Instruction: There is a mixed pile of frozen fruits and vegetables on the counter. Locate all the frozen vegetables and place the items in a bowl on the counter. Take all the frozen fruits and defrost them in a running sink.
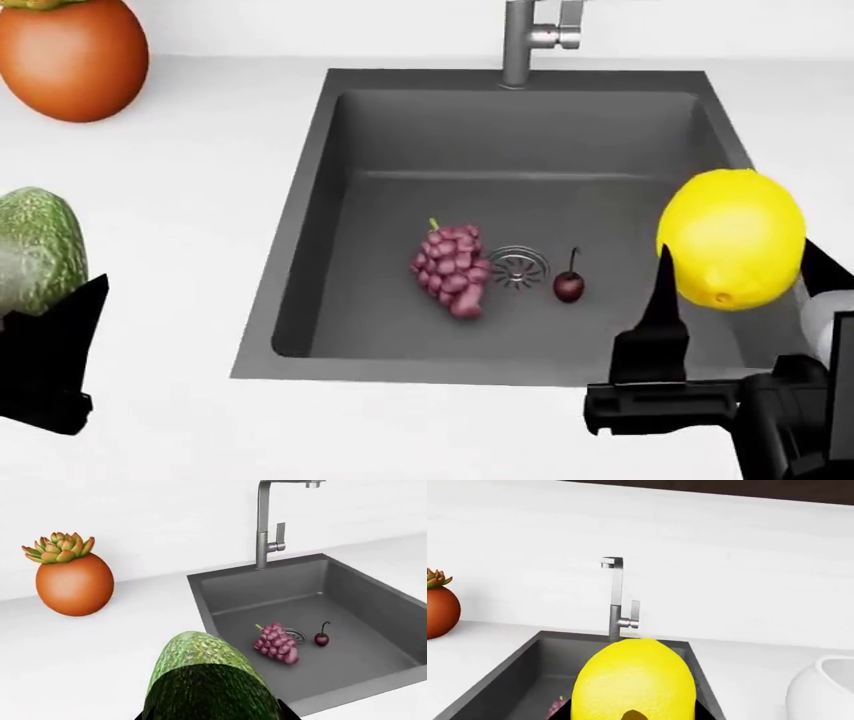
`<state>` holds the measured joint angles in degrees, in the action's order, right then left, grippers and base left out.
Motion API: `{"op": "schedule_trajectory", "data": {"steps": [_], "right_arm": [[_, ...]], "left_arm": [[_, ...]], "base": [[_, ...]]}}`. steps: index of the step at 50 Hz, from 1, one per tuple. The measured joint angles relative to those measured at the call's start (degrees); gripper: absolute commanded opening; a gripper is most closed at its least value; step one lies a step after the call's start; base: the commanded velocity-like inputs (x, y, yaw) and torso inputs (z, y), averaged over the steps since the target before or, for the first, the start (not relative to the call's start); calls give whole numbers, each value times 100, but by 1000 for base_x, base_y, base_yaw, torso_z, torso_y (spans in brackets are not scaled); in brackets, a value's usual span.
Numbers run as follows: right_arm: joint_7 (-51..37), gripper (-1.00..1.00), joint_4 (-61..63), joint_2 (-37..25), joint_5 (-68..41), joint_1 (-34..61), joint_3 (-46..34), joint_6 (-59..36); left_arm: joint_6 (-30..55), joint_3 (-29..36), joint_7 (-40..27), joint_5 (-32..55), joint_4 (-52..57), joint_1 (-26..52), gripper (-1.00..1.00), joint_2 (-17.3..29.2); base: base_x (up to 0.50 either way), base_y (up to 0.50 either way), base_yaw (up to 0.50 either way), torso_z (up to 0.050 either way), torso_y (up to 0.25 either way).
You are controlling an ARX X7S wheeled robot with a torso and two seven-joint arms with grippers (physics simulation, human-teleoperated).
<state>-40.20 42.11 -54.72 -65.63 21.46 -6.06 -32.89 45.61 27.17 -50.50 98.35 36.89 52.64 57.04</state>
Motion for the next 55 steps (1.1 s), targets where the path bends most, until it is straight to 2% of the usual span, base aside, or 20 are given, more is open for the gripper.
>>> {"op": "schedule_trajectory", "data": {"steps": [14, 28, 55], "right_arm": [[-22, -100, -28, 14, -25, -51, 39, 40], [-41, -100, -40, -12, -56, -160, 109, 86], [-122, -100, -88, -124, -40, -400, 331, 176]], "left_arm": [[-30, -1, -10, 10, 37, -42, -100, 1], [-43, -18, -26, 34, 19, -4, -100, -2], [-105, -45, -2, -1, 23, -65, -100, 14]], "base": [[-497, -169, 0, 0, 0], [-389, -451, 0, 0, 0], [-18, -433, 0, 0, 0]]}}
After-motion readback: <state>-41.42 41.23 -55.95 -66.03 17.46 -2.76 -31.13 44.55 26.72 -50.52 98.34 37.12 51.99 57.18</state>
